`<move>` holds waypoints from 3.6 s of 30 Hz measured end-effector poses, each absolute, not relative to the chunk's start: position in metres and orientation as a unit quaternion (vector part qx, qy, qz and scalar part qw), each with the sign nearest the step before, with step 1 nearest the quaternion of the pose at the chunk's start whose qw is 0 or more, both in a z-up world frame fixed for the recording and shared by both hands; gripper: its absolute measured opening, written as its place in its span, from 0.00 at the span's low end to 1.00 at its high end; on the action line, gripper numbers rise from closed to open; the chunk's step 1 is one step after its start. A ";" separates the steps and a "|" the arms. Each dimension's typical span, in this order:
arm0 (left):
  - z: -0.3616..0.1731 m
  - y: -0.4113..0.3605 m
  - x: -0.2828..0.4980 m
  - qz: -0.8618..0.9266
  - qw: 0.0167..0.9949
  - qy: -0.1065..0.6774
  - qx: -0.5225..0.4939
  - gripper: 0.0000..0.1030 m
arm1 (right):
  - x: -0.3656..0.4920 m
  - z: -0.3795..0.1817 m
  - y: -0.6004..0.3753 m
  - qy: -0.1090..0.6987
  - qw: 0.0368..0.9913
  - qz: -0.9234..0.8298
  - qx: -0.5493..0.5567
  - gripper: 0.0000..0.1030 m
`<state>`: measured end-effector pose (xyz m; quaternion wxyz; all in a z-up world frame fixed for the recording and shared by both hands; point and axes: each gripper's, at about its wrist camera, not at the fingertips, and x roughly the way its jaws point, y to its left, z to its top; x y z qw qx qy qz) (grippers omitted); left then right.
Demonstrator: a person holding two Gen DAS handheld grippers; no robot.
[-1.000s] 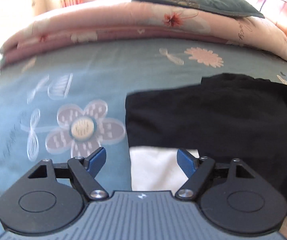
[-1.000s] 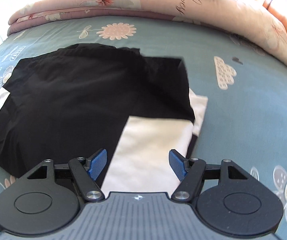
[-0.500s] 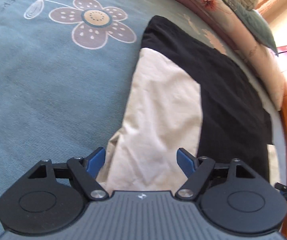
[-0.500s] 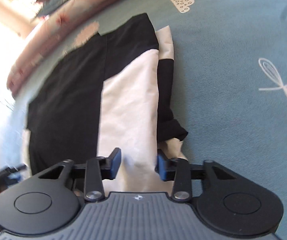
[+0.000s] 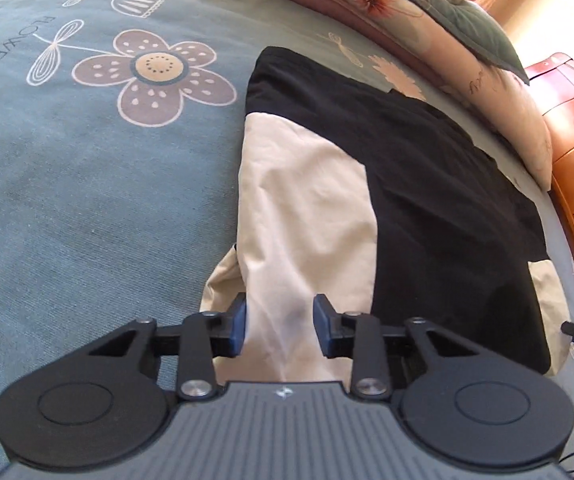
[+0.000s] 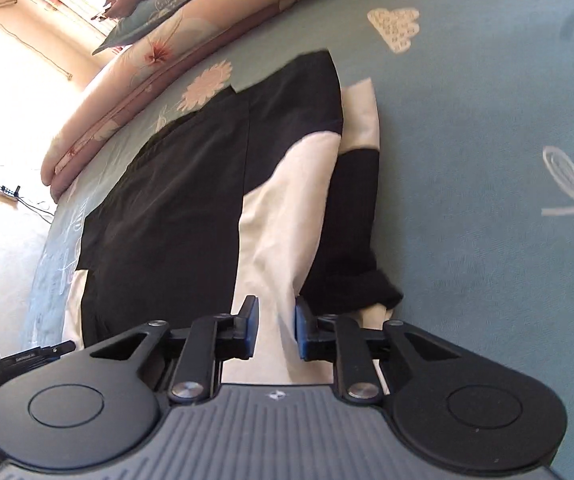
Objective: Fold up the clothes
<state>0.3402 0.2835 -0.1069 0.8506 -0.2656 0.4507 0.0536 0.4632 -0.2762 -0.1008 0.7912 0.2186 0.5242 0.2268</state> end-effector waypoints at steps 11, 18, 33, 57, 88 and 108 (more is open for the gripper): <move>-0.091 0.294 0.344 0.038 0.843 0.475 -0.250 0.04 | 0.471 -0.090 -0.269 0.554 0.779 0.236 0.172 0.04; -0.092 0.292 0.344 0.099 0.828 0.529 -0.155 0.24 | 0.466 -0.088 -0.278 0.589 0.786 0.160 0.100 0.28; -0.077 0.115 0.448 -0.197 0.874 0.445 -0.002 0.37 | 0.463 -0.069 -0.056 0.434 0.778 0.440 -0.112 0.07; -0.136 0.117 0.548 -0.126 0.884 0.450 -0.032 0.66 | 0.550 -0.133 -0.047 0.456 0.829 0.315 -0.074 0.15; -0.104 0.140 0.474 -0.054 0.884 0.465 0.009 0.68 | 0.507 -0.104 -0.097 0.482 0.840 0.242 -0.051 0.37; -0.101 0.216 0.404 0.039 0.866 0.499 -0.029 0.70 | 0.466 -0.115 -0.149 0.518 0.832 0.177 -0.089 0.62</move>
